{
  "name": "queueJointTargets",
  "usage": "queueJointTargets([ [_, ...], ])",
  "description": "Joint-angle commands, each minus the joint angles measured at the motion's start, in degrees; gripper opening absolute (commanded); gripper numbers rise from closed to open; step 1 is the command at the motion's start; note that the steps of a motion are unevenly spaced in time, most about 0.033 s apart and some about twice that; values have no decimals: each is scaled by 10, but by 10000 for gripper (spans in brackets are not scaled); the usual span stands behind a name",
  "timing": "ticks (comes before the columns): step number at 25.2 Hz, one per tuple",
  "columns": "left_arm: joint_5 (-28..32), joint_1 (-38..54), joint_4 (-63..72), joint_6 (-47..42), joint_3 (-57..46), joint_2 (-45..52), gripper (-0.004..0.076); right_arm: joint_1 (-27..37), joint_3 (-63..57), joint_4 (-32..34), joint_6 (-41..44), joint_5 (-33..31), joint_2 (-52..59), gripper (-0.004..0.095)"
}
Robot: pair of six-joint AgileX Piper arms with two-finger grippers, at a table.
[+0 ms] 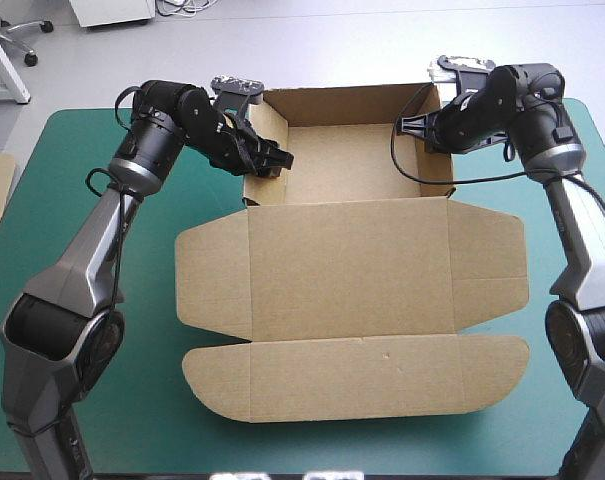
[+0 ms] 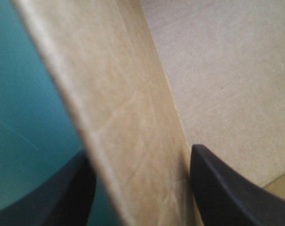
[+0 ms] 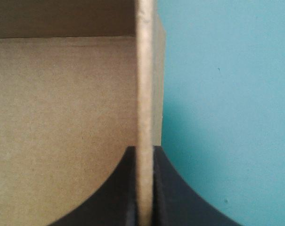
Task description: Fold the box
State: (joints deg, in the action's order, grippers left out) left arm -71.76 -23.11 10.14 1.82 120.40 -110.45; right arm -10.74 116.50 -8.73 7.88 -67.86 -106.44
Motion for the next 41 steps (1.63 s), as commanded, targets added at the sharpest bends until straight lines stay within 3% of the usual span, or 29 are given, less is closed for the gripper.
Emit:
queueJointTargets([
  [1, -21, -3, -23, -9, 19, 29, 397, 0, 16, -24, 7, 21, 23, -22],
  [6, -21, -3, -58, -11, 19, 24, 372, 0, 16, -14, 7, 11, 12, -12],
  [10, -21, -3, -60, -11, 19, 8, 300, -16, 16, 25, 9, 9, 11, -12],
  [14, -21, -3, -92, -25, 19, -1, 95, -44, 16, 91, 10, -22, 5, -12],
  [17, -21, -3, -101, -25, 18, -8, -14, -64, 16, 111, 13, -22, 0, -12],
  [21, -21, -3, -108, -25, 6, -21, -14, -79, 17, 149, 15, -35, -15, -12],
  [41, 21, -2, -187, -106, -17, -82, -14, -90, 17, 140, 11, -9, -107, -12],
])
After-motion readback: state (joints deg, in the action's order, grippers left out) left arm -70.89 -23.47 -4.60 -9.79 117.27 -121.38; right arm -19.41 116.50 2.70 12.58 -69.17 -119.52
